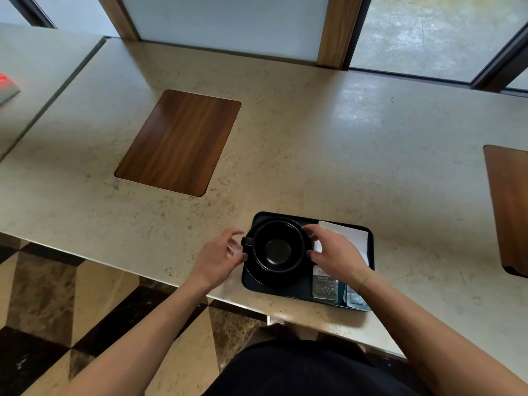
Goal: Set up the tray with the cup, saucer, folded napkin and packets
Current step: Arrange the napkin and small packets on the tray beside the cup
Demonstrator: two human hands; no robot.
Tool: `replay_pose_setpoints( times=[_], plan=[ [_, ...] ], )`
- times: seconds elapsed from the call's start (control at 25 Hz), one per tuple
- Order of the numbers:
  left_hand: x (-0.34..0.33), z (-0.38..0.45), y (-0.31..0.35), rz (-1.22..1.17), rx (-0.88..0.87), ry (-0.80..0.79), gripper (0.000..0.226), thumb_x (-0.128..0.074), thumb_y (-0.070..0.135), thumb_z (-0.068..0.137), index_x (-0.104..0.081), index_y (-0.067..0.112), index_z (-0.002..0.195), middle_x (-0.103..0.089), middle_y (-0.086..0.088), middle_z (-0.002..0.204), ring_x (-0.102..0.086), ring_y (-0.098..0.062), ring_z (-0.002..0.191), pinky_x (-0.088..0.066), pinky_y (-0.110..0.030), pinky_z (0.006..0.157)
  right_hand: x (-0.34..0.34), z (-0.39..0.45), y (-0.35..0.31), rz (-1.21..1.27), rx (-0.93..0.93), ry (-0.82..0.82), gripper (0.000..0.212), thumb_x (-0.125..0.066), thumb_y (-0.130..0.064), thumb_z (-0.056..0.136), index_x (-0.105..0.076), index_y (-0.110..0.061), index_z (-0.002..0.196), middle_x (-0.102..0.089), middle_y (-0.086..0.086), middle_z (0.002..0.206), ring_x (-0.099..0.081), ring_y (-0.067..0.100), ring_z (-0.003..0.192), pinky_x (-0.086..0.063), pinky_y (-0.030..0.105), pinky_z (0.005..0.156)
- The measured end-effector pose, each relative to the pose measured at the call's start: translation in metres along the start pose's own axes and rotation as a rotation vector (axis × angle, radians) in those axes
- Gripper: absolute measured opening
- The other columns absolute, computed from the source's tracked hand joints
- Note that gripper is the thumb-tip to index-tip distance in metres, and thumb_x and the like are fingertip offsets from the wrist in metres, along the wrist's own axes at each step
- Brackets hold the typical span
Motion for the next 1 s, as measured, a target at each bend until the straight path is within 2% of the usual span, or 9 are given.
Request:
replay_pose_setpoints(
  times=[0.2, 0.32, 0.44, 0.64, 0.76, 0.88, 1.0],
  plan=[
    [-0.015, -0.011, -0.017, -0.198, 0.18, -0.001, 0.04, -0.078, 0.024, 0.078, -0.055, 0.028, 0.111, -0.07, 0.008, 0.08, -0.066, 0.001, 0.077, -0.05, -0.021, 0.075, 0.004, 0.009, -0.006, -0.104, 0.017, -0.002, 0.039, -0.049, -0.019, 0.094, -0.052, -0.03, 0.131, -0.065, 0.0, 0.108, -0.061, 0.022, 0.095, -0.053, 0.033, 0.074],
    [-0.014, -0.006, -0.017, -0.206, 0.213, 0.01, 0.033, -0.079, 0.02, 0.078, -0.058, 0.027, 0.103, -0.07, 0.007, 0.08, -0.067, -0.001, 0.076, -0.05, -0.021, 0.073, 0.005, 0.008, -0.009, -0.143, 0.024, -0.011, 0.04, -0.046, -0.021, 0.095, -0.052, -0.031, 0.133, -0.063, 0.001, 0.104, -0.06, 0.023, 0.091, -0.051, 0.032, 0.069],
    [-0.011, 0.002, -0.016, -0.188, 0.201, 0.015, 0.029, -0.077, 0.018, 0.079, -0.06, 0.029, 0.1, -0.07, 0.008, 0.081, -0.067, -0.002, 0.077, -0.05, -0.022, 0.074, 0.004, 0.005, -0.008, -0.166, -0.001, -0.03, 0.038, -0.045, -0.022, 0.094, -0.055, -0.03, 0.129, -0.065, 0.0, 0.1, -0.061, 0.022, 0.088, -0.054, 0.036, 0.069],
    [-0.005, 0.023, -0.008, -0.107, 0.144, 0.025, 0.031, -0.073, 0.016, 0.083, -0.066, 0.021, 0.113, -0.07, 0.008, 0.088, -0.066, -0.005, 0.082, -0.051, -0.024, 0.08, 0.004, -0.009, -0.003, -0.183, -0.041, -0.034, 0.029, -0.045, -0.022, 0.093, -0.068, -0.024, 0.112, -0.07, 0.0, 0.091, -0.062, 0.023, 0.081, -0.054, 0.037, 0.066],
    [-0.004, 0.037, 0.0, -0.07, 0.1, 0.016, 0.029, -0.071, 0.015, 0.084, -0.069, 0.022, 0.112, -0.072, 0.005, 0.09, -0.066, -0.005, 0.081, -0.052, -0.026, 0.083, 0.002, -0.016, 0.002, -0.172, -0.067, -0.05, 0.032, -0.044, -0.022, 0.094, -0.07, -0.022, 0.113, -0.073, 0.003, 0.092, -0.064, 0.022, 0.077, -0.055, 0.035, 0.067],
    [-0.003, 0.051, 0.008, -0.064, 0.064, -0.004, 0.026, -0.07, 0.014, 0.085, -0.072, 0.025, 0.108, -0.073, 0.003, 0.089, -0.065, -0.001, 0.079, -0.049, -0.015, 0.076, -0.002, -0.023, 0.003, -0.181, -0.052, -0.111, 0.031, -0.044, -0.024, 0.095, -0.07, -0.023, 0.111, -0.074, 0.0, 0.096, -0.066, 0.022, 0.084, -0.056, 0.037, 0.072],
    [-0.001, 0.056, 0.014, -0.066, 0.052, -0.009, 0.024, -0.07, 0.018, 0.086, -0.071, 0.027, 0.108, -0.071, 0.005, 0.088, -0.064, -0.002, 0.079, -0.052, -0.021, 0.078, 0.006, -0.021, 0.007, -0.182, -0.048, -0.103, 0.027, -0.048, -0.025, 0.093, -0.072, -0.023, 0.106, -0.074, -0.003, 0.098, -0.066, 0.02, 0.091, -0.056, 0.038, 0.074]
  ],
)
Point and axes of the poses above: each hand's wrist, its own z-axis towards the middle knuckle, its own x-axis out of the back of the hand, y = z × x, the point moved 7 cm from there along z, towards the middle knuckle
